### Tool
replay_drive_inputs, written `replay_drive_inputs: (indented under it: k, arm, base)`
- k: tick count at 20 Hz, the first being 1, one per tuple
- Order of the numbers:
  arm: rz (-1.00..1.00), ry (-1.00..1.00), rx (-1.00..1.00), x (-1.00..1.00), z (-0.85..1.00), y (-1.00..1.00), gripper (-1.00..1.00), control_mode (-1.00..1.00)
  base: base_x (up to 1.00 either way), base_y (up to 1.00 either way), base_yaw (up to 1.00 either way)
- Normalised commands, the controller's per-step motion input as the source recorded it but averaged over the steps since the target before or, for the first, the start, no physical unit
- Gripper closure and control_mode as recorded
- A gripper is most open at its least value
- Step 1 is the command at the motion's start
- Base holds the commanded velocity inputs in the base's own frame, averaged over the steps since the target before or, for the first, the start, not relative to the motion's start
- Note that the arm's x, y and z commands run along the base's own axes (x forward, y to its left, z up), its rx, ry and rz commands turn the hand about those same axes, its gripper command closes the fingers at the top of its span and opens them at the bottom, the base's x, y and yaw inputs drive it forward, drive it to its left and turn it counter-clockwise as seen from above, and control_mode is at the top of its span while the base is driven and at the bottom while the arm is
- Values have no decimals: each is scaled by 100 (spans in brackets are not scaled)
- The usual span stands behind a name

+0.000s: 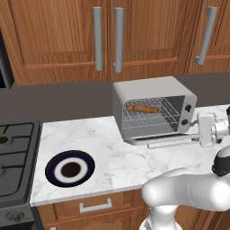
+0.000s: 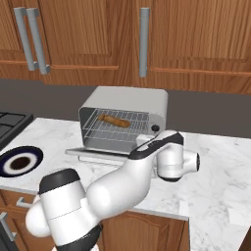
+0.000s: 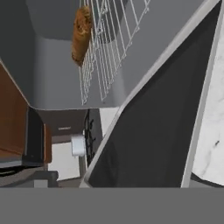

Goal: Pull the toaster oven rack outwards. Pick up the baguette from the plate and place it on the toaster oven rack. Close the toaster oven door fully and set the temperature to the lowest setting.

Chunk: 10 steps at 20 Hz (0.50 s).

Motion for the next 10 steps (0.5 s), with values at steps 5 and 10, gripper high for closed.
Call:
replay_drive_inputs:
  k: [5, 10]
  arm:
    - [-4, -25, 1, 8, 59, 10, -100, -100]
    - [-4, -18, 0, 13, 63, 5, -100, -100]
  base:
    - [0, 0, 0]
    - [0, 0, 0]
